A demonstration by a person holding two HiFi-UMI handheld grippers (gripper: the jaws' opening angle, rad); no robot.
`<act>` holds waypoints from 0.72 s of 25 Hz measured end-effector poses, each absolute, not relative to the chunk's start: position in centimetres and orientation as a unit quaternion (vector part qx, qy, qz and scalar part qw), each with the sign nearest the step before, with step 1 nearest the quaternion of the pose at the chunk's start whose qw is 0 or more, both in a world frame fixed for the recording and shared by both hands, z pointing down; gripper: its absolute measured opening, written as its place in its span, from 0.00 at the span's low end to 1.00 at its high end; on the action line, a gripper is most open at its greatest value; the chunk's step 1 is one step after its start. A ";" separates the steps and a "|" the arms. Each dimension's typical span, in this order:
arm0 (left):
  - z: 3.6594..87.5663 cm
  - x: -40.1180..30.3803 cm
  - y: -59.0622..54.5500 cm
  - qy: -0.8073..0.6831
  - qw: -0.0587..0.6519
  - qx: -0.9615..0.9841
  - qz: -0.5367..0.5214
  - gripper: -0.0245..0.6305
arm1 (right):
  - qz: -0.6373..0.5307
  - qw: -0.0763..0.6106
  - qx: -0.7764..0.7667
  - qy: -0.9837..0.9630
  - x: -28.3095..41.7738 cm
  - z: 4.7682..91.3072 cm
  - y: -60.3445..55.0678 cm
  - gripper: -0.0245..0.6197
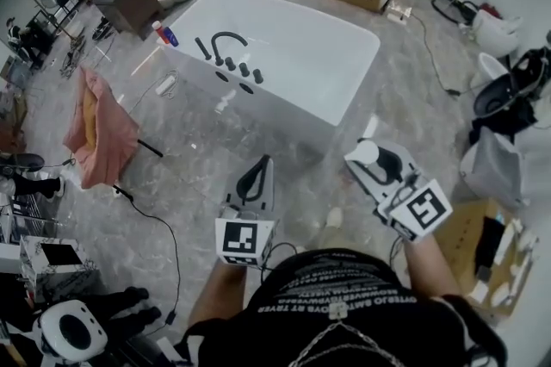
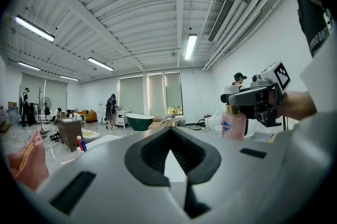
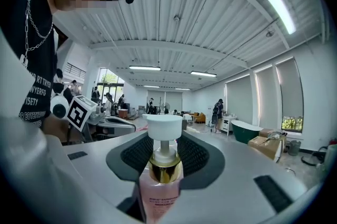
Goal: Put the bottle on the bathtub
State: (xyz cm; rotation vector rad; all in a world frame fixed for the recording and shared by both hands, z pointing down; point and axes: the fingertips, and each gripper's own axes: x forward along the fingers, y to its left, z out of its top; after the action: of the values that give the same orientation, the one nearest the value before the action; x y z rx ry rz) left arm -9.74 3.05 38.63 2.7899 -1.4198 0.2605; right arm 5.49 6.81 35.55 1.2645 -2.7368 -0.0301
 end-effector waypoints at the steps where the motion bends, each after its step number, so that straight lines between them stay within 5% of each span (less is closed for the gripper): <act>1: 38.7 -9.4 2.6 -0.454 0.004 0.887 0.081 0.04 | -0.010 0.063 0.417 -0.907 5.8 35.7 6.4 0.26; 18: 38.2 -5.7 -2.5 -0.469 -0.006 0.878 0.099 0.04 | -0.012 0.046 0.401 -0.915 10.0 34.9 0.6 0.26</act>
State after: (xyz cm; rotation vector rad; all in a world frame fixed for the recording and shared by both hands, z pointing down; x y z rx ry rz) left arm -5.73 -2.52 38.17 2.7669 -1.4790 0.3117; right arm 10.01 0.62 34.89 1.2236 -2.7922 -0.0358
